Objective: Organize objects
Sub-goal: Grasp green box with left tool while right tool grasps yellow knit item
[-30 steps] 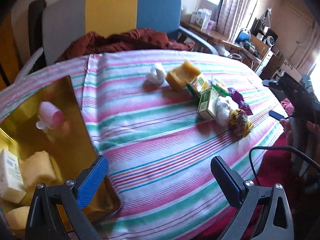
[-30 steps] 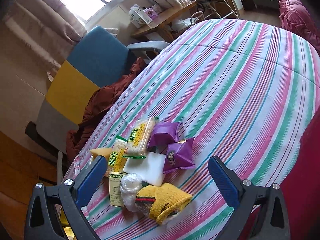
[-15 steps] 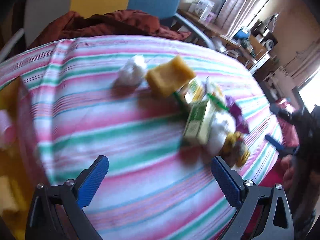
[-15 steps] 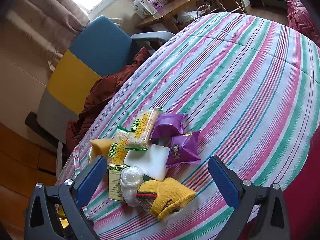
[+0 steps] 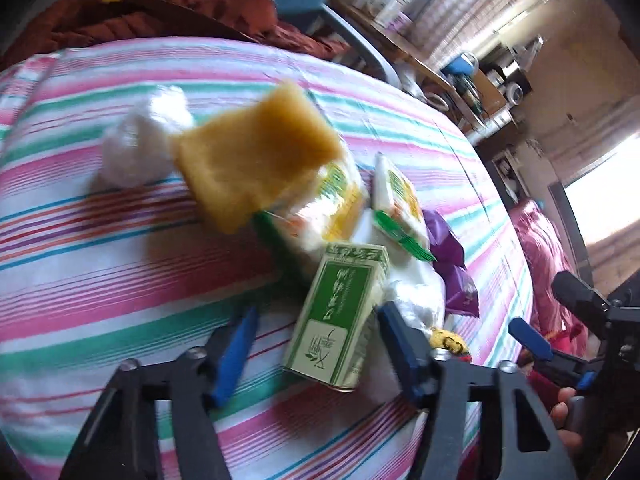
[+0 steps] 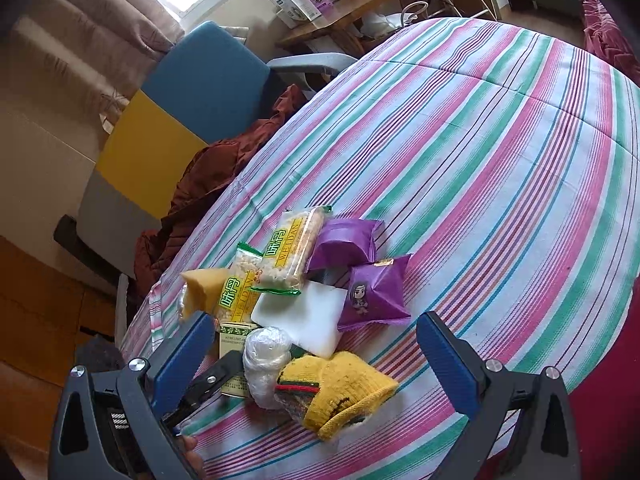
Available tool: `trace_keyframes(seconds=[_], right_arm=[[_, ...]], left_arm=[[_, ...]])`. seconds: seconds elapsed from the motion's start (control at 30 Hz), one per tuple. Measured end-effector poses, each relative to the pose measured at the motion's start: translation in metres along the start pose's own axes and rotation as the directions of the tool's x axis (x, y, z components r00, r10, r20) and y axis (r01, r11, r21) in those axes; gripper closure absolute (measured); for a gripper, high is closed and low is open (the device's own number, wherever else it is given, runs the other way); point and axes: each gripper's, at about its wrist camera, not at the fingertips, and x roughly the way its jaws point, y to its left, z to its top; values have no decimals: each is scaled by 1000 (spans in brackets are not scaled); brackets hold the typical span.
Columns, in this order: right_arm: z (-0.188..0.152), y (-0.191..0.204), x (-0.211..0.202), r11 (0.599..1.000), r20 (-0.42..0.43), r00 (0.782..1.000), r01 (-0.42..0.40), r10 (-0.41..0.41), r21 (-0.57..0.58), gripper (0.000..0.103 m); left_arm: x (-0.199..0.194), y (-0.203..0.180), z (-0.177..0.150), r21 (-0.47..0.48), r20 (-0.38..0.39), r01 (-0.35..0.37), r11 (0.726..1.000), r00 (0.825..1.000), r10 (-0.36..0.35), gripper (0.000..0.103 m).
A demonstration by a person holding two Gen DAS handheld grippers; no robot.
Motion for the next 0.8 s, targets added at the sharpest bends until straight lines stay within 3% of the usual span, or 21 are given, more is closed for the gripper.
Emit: trace_keyframes(seconds=[0.03,0.17,0.37,0.53,0.8], right_arm=[[0,0,0,1000,0,1000,0,0,-1,0],[-1,1,0,1000,-2,1000,8,-8,-8,0],[-3,6,4,999,-24,999,30,-31,-41,1],[-6,11,11,996,-60,997,54,-58,-76,1],[-17,22,36,982,-186,975,90,-121,-168,1]], left_arm=[[1,-3,0,18,2,-2,1000,1000,2,58],[-1,-2,-7,35,5,-15,999,1000,15,71],[-24,8,-36,72,56,-132,989,990,128,71],[-45,14,-69,151,108,-287,946,956,273,70],[-37,13,-76,178,136,-344,922,936,324,70]])
